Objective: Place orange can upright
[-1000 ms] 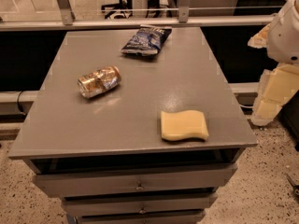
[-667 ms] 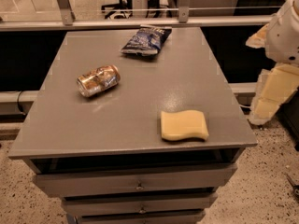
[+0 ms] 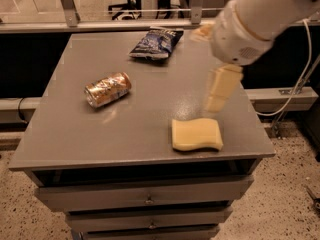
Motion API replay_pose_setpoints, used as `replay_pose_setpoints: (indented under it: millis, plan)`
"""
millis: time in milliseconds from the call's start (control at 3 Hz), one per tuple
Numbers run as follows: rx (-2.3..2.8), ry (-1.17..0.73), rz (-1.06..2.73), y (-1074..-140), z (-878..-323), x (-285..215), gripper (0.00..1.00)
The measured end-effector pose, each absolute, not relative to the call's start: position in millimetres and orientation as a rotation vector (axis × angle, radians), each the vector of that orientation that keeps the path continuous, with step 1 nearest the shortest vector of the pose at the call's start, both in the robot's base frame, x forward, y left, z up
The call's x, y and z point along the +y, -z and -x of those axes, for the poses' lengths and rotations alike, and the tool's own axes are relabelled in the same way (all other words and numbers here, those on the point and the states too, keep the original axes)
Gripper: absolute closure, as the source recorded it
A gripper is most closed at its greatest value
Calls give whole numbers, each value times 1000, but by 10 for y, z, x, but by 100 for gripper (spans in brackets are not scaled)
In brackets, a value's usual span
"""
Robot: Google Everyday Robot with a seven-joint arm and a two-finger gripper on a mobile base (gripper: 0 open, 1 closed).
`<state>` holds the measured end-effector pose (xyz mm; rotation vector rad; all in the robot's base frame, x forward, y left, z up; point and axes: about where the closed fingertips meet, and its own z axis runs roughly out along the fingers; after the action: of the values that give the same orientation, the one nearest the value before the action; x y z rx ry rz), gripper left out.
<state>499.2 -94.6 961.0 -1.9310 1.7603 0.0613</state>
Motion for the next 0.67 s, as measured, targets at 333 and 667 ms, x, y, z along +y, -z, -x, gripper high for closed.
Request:
replay_pose_setpoints:
  millis: [333,667]
  plan:
    - [1533,-64,2012,-9657,-5114,-388,0]
    - [1505,-68,2016,-9674,-5178,-298,0]
